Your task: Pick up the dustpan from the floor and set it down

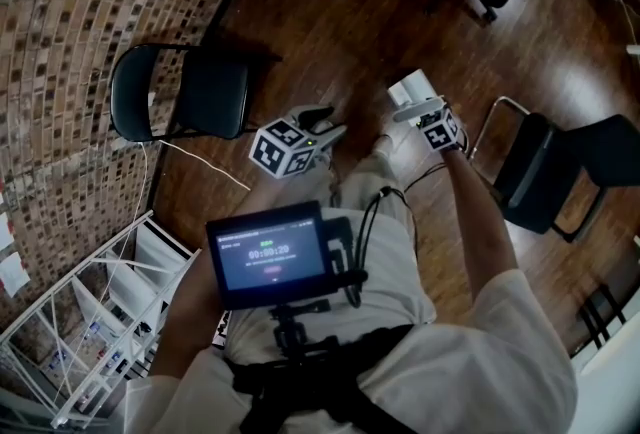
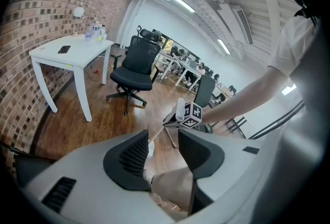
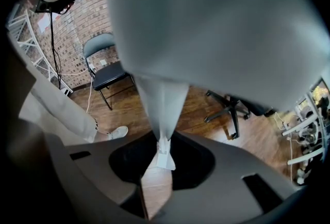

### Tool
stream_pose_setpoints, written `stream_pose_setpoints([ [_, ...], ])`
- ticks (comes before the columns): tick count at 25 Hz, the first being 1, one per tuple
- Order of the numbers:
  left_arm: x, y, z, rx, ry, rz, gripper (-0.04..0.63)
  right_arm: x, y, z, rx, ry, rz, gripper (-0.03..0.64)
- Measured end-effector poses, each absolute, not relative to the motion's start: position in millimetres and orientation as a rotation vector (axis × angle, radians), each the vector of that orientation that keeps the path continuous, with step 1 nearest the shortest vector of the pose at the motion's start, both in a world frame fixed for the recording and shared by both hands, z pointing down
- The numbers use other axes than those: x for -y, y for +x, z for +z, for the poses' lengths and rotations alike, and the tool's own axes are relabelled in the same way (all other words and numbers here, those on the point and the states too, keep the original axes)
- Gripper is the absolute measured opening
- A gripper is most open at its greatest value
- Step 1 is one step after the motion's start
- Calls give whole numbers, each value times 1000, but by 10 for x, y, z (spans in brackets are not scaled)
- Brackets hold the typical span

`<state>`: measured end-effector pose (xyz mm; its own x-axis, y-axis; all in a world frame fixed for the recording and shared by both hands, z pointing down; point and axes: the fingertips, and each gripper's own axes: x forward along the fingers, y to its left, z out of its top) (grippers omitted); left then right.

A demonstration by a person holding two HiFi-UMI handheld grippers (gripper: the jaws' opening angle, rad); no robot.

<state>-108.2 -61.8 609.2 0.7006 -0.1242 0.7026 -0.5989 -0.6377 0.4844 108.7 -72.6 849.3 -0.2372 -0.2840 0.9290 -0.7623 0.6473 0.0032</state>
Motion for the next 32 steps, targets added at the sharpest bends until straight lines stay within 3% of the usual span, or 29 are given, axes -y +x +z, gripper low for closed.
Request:
stream_pose_setpoints([
  [32, 706, -1310, 6240, 590, 2106, 843, 183, 796, 853, 8688, 1817, 806, 564, 109],
])
